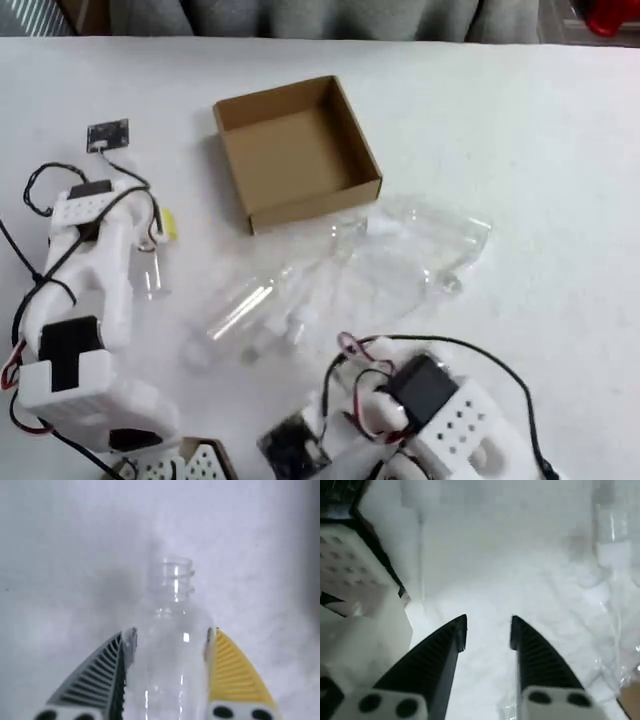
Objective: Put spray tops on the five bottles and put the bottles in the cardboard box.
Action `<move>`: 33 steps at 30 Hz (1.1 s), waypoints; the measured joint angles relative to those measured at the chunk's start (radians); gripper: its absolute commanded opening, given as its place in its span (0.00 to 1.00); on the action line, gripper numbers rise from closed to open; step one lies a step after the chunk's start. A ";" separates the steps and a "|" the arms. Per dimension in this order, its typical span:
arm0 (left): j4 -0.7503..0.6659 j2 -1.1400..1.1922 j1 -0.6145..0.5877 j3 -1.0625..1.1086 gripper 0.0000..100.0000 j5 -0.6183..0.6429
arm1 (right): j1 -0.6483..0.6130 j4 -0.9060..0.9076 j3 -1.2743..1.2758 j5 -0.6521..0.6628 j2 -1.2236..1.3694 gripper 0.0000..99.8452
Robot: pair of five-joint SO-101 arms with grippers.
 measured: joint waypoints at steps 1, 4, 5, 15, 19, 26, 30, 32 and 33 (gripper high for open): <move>0.000 0.000 0.000 0.000 0.07 0.000 | -0.026 0.000 0.002 0.018 0.020 0.18; 0.000 0.000 -0.009 0.000 0.07 0.000 | -0.120 0.000 0.008 0.046 0.087 0.16; 0.000 0.000 -0.009 0.000 0.07 0.000 | -0.153 0.002 0.012 0.048 0.109 0.16; 0.000 0.000 -0.009 0.000 0.07 0.000 | -0.460 -0.087 0.035 -0.198 0.290 0.26; -0.002 0.000 -0.009 0.000 0.07 0.000 | -0.664 -0.227 0.104 -0.422 0.301 0.25; -0.026 0.000 -0.009 0.000 0.07 -0.028 | -0.740 -0.270 0.124 -0.555 0.302 0.19; -0.026 0.000 -0.009 0.000 0.07 -0.029 | -0.736 -0.270 0.124 -0.555 0.302 0.18; -0.026 0.000 -0.009 0.000 0.07 -0.029 | -0.713 -0.270 0.126 -0.555 0.302 0.18; -0.026 0.000 -0.009 0.000 0.07 -0.029 | -0.692 -0.270 0.129 -0.554 0.301 0.17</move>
